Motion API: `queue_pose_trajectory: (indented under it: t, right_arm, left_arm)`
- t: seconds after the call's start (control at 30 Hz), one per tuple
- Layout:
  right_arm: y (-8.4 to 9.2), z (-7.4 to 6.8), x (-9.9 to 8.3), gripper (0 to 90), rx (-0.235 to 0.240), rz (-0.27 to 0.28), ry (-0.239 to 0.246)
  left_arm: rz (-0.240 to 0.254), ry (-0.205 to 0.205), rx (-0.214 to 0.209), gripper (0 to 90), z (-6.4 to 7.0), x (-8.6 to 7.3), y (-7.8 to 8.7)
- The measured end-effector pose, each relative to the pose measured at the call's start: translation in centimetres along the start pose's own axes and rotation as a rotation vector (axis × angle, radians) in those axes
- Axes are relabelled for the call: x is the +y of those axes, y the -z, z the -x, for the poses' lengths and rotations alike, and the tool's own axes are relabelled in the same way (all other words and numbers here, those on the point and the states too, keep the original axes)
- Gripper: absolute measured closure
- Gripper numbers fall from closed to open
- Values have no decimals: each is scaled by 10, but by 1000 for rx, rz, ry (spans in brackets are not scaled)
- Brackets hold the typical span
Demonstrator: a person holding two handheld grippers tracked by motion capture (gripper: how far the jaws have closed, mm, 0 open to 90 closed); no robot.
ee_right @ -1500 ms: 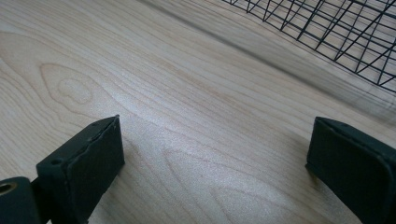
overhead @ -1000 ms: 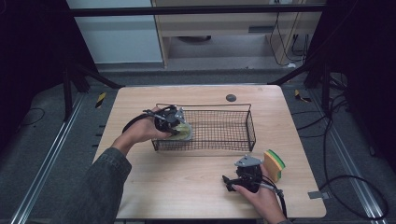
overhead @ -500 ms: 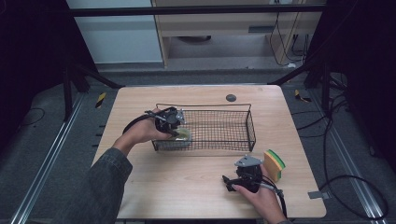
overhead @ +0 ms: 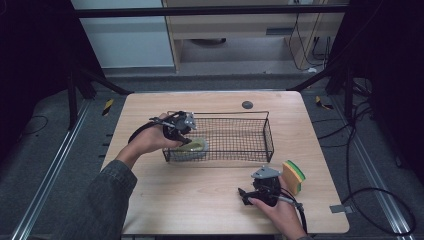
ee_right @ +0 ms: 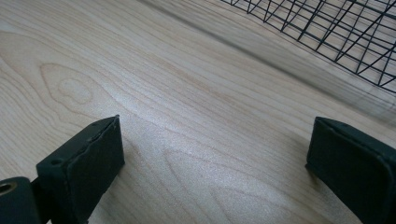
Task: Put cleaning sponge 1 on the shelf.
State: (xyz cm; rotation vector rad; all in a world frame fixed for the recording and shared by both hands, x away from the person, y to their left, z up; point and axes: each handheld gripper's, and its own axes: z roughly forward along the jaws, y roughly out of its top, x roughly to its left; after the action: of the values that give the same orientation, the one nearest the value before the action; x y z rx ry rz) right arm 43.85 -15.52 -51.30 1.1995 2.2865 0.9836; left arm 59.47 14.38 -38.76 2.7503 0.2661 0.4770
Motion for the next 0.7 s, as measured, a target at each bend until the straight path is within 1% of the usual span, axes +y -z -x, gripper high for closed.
queue_pose_trajectory:
  t: [0.03, 0.1, 0.13, 0.17, 0.23, 0.3, 0.33, 0.37, 0.4, 0.43, 0.47, 0.53, 0.6, 0.7]
  right_arm:
    - [0, 0, 0, 40, 0, 0, 0]
    - [0, 0, 0, 40, -1, -1, -2]
    - [0, 0, 0, 40, -1, -1, -2]
    - [0, 0, 0, 40, -2, -1, -2]
    - [0, 0, 0, 40, -1, -1, -2]
    - [0, 0, 0, 40, -2, -3, -3]
    - [0, 0, 0, 40, -2, -5, -2]
    - [0, 0, 1, 41, -2, -7, -3]
    - [0, 0, 1, 41, -2, -7, -3]
    - [0, 0, 1, 41, -2, -7, -5]
    - [0, 0, 1, 41, -2, -7, -5]
    - [0, 0, 0, 41, -1, -5, -4]
    - [0, 0, 0, 40, -1, -5, -4]
    - [0, -1, 1, 41, -3, -7, -6]
  left_arm:
    - [9, -1, 10, 599, 0, 0, 4]
    - [24, 15, 25, 557, 2, 1, 9]
    - [31, 19, 34, 557, 3, 1, 11]
    - [42, 21, 51, 546, 3, 2, 15]
    - [57, 34, 72, 507, 4, 3, 20]
    - [80, 61, 91, 476, 7, 4, 25]
    - [95, 65, 105, 458, 8, 4, 27]
    - [99, 71, 114, 407, 11, 5, 29]
    - [99, 70, 121, 407, 13, 5, 30]
    - [115, 79, 131, 341, 17, 5, 32]
    - [127, 86, 134, 341, 19, 5, 34]
    - [140, 98, 150, 274, 25, 4, 36]
    - [139, 118, 157, 225, 31, 2, 38]
    - [162, 164, 171, 159, 41, -2, 41]
